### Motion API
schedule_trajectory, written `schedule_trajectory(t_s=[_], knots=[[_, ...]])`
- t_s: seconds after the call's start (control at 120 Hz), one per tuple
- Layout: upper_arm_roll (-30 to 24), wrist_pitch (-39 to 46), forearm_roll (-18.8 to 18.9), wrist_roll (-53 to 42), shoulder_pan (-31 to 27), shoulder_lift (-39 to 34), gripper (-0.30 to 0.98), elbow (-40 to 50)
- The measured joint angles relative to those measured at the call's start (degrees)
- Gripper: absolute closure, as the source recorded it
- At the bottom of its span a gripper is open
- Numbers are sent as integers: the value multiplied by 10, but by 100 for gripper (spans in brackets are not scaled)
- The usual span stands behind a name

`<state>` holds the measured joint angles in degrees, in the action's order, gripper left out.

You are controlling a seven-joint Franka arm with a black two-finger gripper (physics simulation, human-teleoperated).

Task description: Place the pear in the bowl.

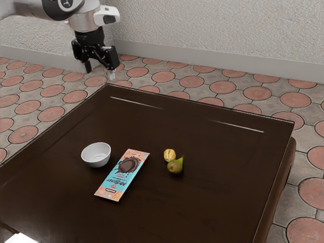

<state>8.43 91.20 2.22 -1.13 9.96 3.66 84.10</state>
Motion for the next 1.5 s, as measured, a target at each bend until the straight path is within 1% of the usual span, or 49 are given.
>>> schedule_trajectory(t_s=[0.117, 0.233, 0.3, 0.392, 0.458, 0.55, 0.658, 0.758, 0.992, 1.083, 1.283, 1.5], knots=[[9, 12, 7, -9, 63, 22, 0, 6], [6, 35, -4, -12, 75, 44, 0, 62], [5, 52, -27, -12, 78, 50, 0, 105], [5, 94, -72, -1, 78, 52, 0, 169], [4, 131, -108, 12, 78, 61, 0, 193], [0, 179, -158, 30, 79, 98, 0, 192], [-8, 215, -185, 48, 80, 183, 0, 145], [-12, 234, -195, 60, 81, 247, 0, 103], [-13, 256, -204, 74, 79, 333, 0, 32], [-12, 259, -206, 73, 76, 349, 1, 23], [-11, 263, -210, 71, 75, 368, 13, 7], [-9, 265, -213, 70, 75, 378, 22, -5]])
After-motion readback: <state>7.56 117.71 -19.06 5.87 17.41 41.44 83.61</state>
